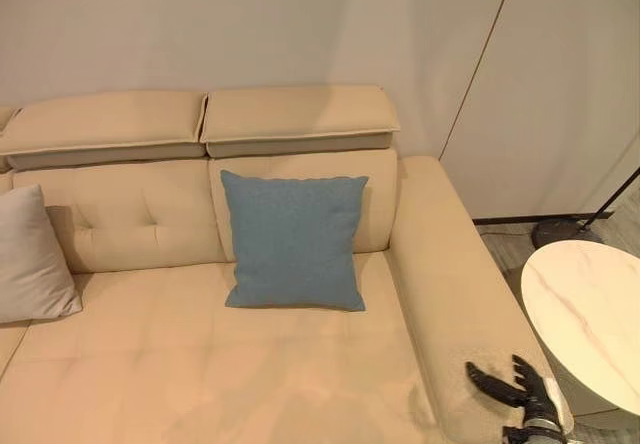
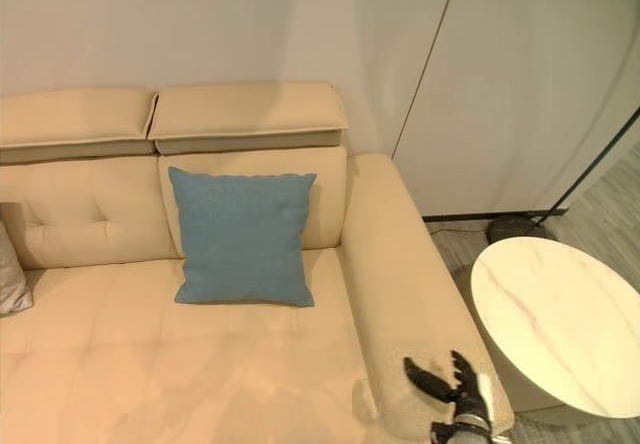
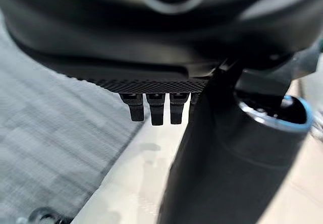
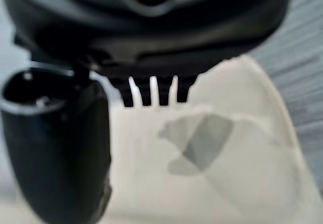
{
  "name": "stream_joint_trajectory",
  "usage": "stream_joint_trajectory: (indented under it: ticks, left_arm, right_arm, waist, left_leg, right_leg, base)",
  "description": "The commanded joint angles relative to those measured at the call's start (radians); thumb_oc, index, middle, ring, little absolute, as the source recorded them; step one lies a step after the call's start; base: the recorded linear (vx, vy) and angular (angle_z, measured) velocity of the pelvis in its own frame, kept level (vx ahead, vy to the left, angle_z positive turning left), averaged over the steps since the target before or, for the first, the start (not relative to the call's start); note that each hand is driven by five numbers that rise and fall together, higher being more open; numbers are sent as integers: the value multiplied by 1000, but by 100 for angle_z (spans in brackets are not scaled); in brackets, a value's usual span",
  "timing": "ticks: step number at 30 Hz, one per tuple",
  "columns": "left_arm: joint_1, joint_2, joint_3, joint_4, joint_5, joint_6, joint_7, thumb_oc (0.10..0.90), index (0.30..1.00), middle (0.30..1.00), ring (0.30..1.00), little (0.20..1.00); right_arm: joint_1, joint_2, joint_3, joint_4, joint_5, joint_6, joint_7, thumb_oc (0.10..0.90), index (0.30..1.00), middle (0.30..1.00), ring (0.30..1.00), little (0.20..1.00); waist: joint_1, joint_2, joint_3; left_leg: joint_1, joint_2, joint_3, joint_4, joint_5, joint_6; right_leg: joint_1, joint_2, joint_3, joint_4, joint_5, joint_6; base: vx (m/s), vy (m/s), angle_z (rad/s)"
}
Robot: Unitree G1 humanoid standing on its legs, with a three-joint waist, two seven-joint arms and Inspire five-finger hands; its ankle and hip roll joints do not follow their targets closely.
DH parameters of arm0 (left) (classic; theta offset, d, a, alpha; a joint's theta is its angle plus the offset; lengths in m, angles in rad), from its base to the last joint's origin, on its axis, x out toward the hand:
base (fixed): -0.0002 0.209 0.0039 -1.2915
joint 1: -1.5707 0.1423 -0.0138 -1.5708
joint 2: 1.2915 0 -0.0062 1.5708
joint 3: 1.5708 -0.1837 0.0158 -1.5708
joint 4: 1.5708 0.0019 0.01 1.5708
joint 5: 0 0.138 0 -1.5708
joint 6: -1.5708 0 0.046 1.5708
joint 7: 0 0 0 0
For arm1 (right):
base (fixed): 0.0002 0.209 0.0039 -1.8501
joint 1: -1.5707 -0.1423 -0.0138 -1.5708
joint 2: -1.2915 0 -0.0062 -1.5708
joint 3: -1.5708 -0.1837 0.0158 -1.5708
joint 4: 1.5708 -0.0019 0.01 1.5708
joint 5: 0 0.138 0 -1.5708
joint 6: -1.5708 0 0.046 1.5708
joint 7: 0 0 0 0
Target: Pick up all the scattered cushions and arrange them neatly on the sofa.
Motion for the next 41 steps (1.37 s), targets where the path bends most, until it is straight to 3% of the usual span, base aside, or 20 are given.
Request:
stream_joint_trajectory:
  ticks: [1, 3, 4, 6, 7, 9, 10, 12, 13, 16, 17, 20, 22, 23, 24, 26, 31, 41]
  left_arm:
    - [-90, 30, -78, 75, 38, -49, 52, 800, 900, 900, 900, 900]
    - [-110, -20, -155, 61, 95, -49, 62, 800, 900, 900, 900, 900]
    - [-116, -32, -183, 65, 130, -48, 70, 800, 900, 900, 900, 900]
    - [-117, -32, -183, 65, 130, -48, 71, 800, 900, 900, 900, 900]
    - [-126, -80, -292, 93, 287, -15, 61, 800, 900, 900, 900, 900]
    - [-140, -85, -327, 114, 348, 0, 65, 800, 900, 900, 900, 900]
    - [-140, -86, -327, 114, 348, 0, 65, 800, 900, 900, 900, 900]
    - [-163, -114, -407, 115, 441, 9, 40, 800, 900, 900, 900, 900]
    - [-161, -118, -451, 112, 499, 14, 41, 800, 900, 900, 900, 900]
    - [-140, -126, -533, 109, 625, 34, 61, 800, 900, 900, 900, 900]
    - [-140, -125, -533, 109, 625, 34, 62, 800, 900, 900, 900, 900]
    - [-115, -137, -533, 125, 635, 42, 55, 800, 900, 900, 900, 900]
    - [-113, -135, -534, 126, 631, 45, 50, 800, 900, 900, 900, 900]
    - [-106, -131, -528, 128, 622, 44, 41, 800, 900, 900, 900, 900]
    - [-99, -127, -515, 132, 600, 45, 39, 800, 900, 900, 900, 900]
    - [-101, -122, -507, 137, 580, 45, 39, 800, 900, 900, 900, 900]
    - [-120, -117, -511, 128, 579, 37, 31, 800, 900, 900, 900, 900]
    - [-183, -115, -499, 87, 490, 24, 36, 800, 900, 900, 900, 900]
  right_arm:
    - [-142, 4, 0, -66, -17, -76, -42, 800, 900, 900, 900, 900]
    - [-185, 14, 49, 20, -53, -67, -82, 800, 900, 900, 900, 900]
    - [-191, 21, 62, 45, -50, -62, -83, 800, 900, 900, 900, 900]
    - [-192, 21, 62, 46, -50, -62, -83, 800, 900, 900, 900, 900]
    - [-198, 36, 91, 91, -66, -44, -68, 800, 900, 900, 900, 900]
    - [-205, 28, 97, 124, -112, -33, -75, 800, 900, 900, 900, 900]
    - [-205, 28, 97, 124, -112, -33, -75, 800, 900, 900, 900, 900]
    - [-216, 40, 90, 204, -123, -2, -75, 800, 900, 900, 900, 900]
    - [-222, 51, 84, 232, -111, 8, -79, 800, 900, 900, 900, 900]
    - [-232, 78, 99, 263, -96, 11, -83, 800, 900, 900, 900, 900]
    - [-232, 79, 99, 263, -96, 11, -83, 800, 900, 900, 900, 900]
    - [-203, 115, 121, 323, -96, 0, -73, 800, 900, 900, 900, 900]
    - [-194, 126, 128, 348, -90, 0, -63, 800, 900, 900, 900, 900]
    - [-180, 137, 138, 377, -80, 1, -50, 800, 900, 900, 900, 900]
    - [-176, 151, 161, 425, -60, 5, -21, 800, 900, 900, 900, 900]
    - [-201, 154, 184, 465, -56, 12, -11, 800, 900, 900, 900, 900]
    - [-240, 139, 258, 497, -132, 19, 9, 800, 900, 900, 900, 900]
    - [-222, 165, 298, 534, -154, 32, 20, 800, 900, 900, 900, 900]
  waist:
    - [22, -28, 15]
    - [-6, -35, 19]
    - [-13, -30, 22]
    - [-15, -32, 21]
    - [-53, -12, 35]
    - [-73, -19, 36]
    - [-72, -19, 36]
    - [-76, -16, 69]
    - [-78, -10, 84]
    - [-69, 20, 118]
    - [-71, 17, 116]
    - [-37, 13, 106]
    - [-26, 5, 94]
    - [-14, -4, 77]
    - [15, -27, 50]
    - [44, -45, 34]
    - [48, -40, -14]
    - [41, -45, -31]
  left_leg:
    - [-33, -34, -88, 50, -15, -20]
    - [-1, -27, -121, 216, -108, 2]
    - [37, -24, -142, 253, -127, -2]
    - [34, -28, -144, 253, -125, -1]
    - [113, -50, -198, 241, -210, 9]
    - [138, -81, -156, 165, -293, 39]
    - [139, -82, -156, 165, -294, 39]
    - [129, -141, -130, 136, -312, 74]
    - [125, -145, -121, 137, -309, 79]
    - [102, -143, -83, 137, -275, 93]
    - [99, -147, -84, 136, -272, 94]
    - [72, -168, -69, 100, -218, 129]
    - [58, -177, -74, 100, -207, 133]
    - [41, -185, -75, 98, -195, 138]
    - [16, -200, -65, 96, -181, 135]
    - [-4, -207, -46, 87, -168, 133]
    - [18, -191, -20, 37, -152, 121]
    - [27, -174, -25, -3, -111, 103]
  right_leg:
    - [-60, -60, -15, 13, -55, 71]
    - [-135, -98, -14, 13, -3, 76]
    - [-145, -100, -7, 13, 8, 78]
    - [-147, -103, -8, 13, 10, 78]
    - [-180, -129, 28, 13, 66, 113]
    - [-204, -190, 24, 13, 98, 140]
    - [-204, -191, 25, 13, 99, 141]
    - [-217, -282, -11, 26, 128, 153]
    - [-228, -297, -25, 55, 121, 145]
    - [-222, -306, -76, 163, 45, 124]
    - [-224, -310, -77, 163, 46, 124]
    - [-136, -266, -32, 351, -52, 96]
    - [-112, -237, -10, 362, -79, 94]
    - [-82, -192, 18, 382, -118, 94]
    - [-6, -135, 30, 303, -146, 91]
    - [9, -117, 0, 217, -140, 80]
    - [40, -78, 1, 57, -88, 92]
    - [62, -49, 4, 13, -87, 77]
  base:
    - [-516, 121, 11]
    - [-656, 256, 0]
    - [-374, 210, -4]
    - [-210, 203, 19]
    - [-398, 428, 34]
    - [-340, 402, -2]
    - [-218, 289, -7]
    - [-424, 470, 15]
    - [-515, 465, 12]
    - [-363, 228, 4]
    - [-299, 165, -53]
    - [-288, 126, -45]
    - [-105, 15, -29]
    - [-108, -51, -10]
    - [-169, -91, -4]
    - [-149, -101, -26]
    - [-20, -87, -32]
    - [-13, -43, -2]
